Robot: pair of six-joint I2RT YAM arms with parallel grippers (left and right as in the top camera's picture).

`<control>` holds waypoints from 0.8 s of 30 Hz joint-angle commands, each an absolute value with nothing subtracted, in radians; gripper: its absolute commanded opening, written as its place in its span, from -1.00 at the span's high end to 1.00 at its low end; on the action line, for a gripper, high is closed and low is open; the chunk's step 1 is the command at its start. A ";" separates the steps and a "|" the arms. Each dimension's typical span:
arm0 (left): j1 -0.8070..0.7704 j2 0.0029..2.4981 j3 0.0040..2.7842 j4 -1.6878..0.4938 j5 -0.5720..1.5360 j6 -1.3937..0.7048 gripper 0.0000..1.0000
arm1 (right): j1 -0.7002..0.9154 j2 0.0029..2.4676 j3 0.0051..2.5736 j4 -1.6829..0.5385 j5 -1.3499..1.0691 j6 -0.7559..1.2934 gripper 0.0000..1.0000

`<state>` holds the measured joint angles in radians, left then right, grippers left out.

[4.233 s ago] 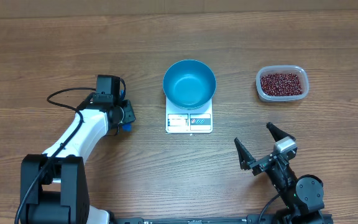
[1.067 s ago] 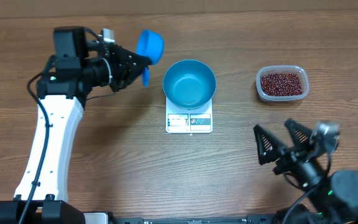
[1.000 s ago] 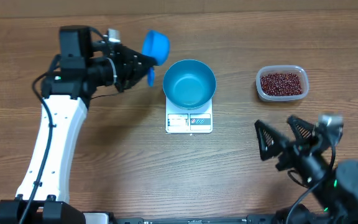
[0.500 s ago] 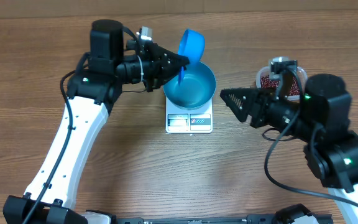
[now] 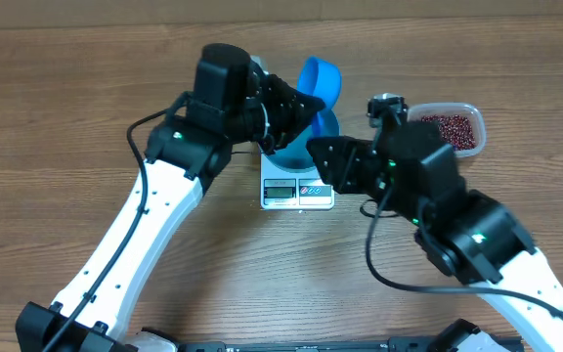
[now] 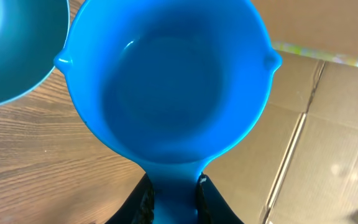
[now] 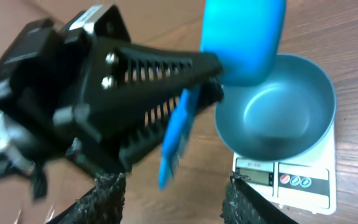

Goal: Scoop item into bowl and weigh 150g on scale
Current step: 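Bring the right gripper to the scoop handle above the bowl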

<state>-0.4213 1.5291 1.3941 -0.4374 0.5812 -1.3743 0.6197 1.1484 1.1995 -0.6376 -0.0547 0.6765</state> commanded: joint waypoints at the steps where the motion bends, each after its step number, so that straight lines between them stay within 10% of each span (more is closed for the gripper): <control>1: -0.433 1.508 1.417 -0.433 0.513 -1.429 0.92 | 0.637 1.190 1.237 -0.598 0.049 0.714 -0.05; 7: -0.433 1.508 1.417 -0.441 0.525 -1.429 0.92 | 0.637 1.251 1.237 -0.545 0.056 0.714 0.13; 16: -0.433 1.509 1.417 -0.444 0.525 -1.425 0.92 | 0.637 1.280 1.237 -0.474 0.078 0.710 0.92; 24: -0.433 1.509 1.417 -0.445 0.491 -1.385 0.84 | 0.636 1.279 1.237 -0.488 0.079 0.706 0.93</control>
<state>-0.4286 1.5291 1.3945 -0.4473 0.4992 -1.4147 0.6350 1.2812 1.2045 -0.4919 0.0669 0.7063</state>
